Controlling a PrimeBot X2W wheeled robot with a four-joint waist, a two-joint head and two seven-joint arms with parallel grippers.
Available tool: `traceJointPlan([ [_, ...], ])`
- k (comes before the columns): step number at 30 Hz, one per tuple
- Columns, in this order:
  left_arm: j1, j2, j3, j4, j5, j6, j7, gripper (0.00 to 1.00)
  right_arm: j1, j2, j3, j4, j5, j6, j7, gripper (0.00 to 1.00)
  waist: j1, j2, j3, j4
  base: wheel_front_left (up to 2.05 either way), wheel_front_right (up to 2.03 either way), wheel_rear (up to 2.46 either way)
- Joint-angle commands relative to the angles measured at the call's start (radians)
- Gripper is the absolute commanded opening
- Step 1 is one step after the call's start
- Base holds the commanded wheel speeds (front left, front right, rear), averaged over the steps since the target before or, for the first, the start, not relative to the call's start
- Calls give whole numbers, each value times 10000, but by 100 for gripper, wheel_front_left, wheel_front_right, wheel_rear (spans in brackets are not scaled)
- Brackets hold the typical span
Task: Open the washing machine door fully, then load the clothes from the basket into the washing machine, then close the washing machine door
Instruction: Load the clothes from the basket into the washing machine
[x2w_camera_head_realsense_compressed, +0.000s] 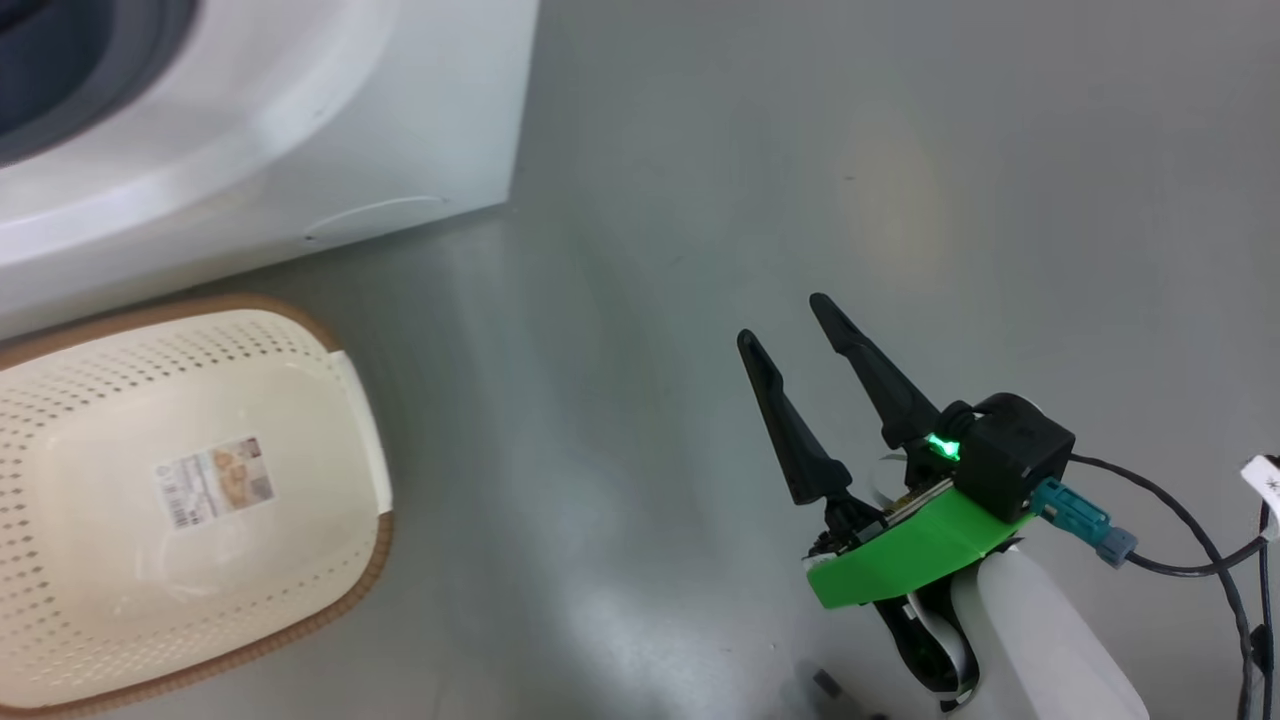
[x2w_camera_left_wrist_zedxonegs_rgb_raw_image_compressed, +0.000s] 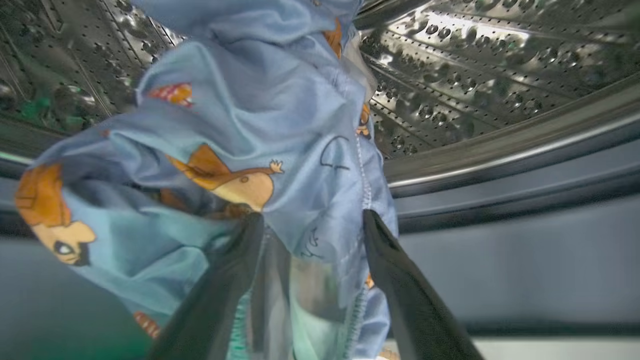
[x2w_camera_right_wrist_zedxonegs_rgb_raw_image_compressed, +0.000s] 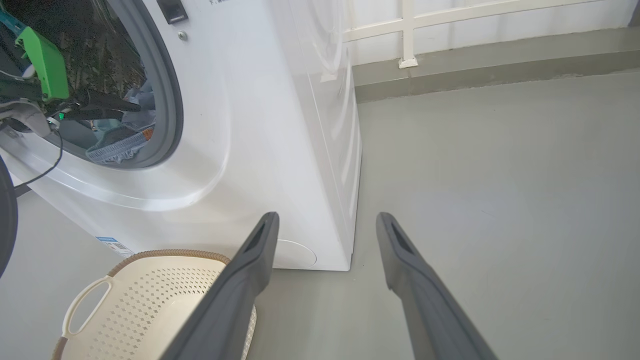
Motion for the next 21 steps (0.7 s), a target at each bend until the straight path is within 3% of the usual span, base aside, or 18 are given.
traceJointPlan([
  [1, -308, 685, 195, -116, 161, 87, 192, 100, -19, 47, 264, -141, 81, 16, -87, 100, 0, -1, 282, -336, 0, 0, 0],
  [5, -574, 1052, -30, 256, 399, 172, 829, 100, -118, 47, 394, -8, 201, 16, -119, 100, 0, -1, 366, -495, 0, 0, 0],
  [13, -741, 1230, -58, 515, 244, 303, 1655, 100, -136, 47, 391, -75, 319, 16, -129, 100, 0, -1, 404, -599, 0, 0, 0],
  [14, -734, 1235, -51, 523, 211, 333, 1741, 96, -130, 47, 396, -83, 332, 16, -129, 100, 0, -1, 405, -602, 0, 0, 0],
  [15, -731, 1245, -45, 517, 192, 374, 1807, 46, -127, 47, 402, -90, 340, 16, -129, 100, 0, -1, 408, -602, 0, 0, 0],
  [16, -721, 1256, -61, 517, 181, 407, 1910, 19, -125, 47, 409, -97, 345, 16, -129, 100, 0, -1, 412, -601, 0, 0, 0],
  [17, -714, 1259, -51, 519, 140, 448, 2022, 0, -125, 47, 418, -103, 350, 16, -130, 100, 0, -1, 416, -602, 0, 0, 0],
  [21, -717, 1322, -56, 280, 93, 511, 2196, 0, -140, 47, 408, -142, 335, 16, -130, 100, 0, -1, 473, -582, 0, 0, 0],
])
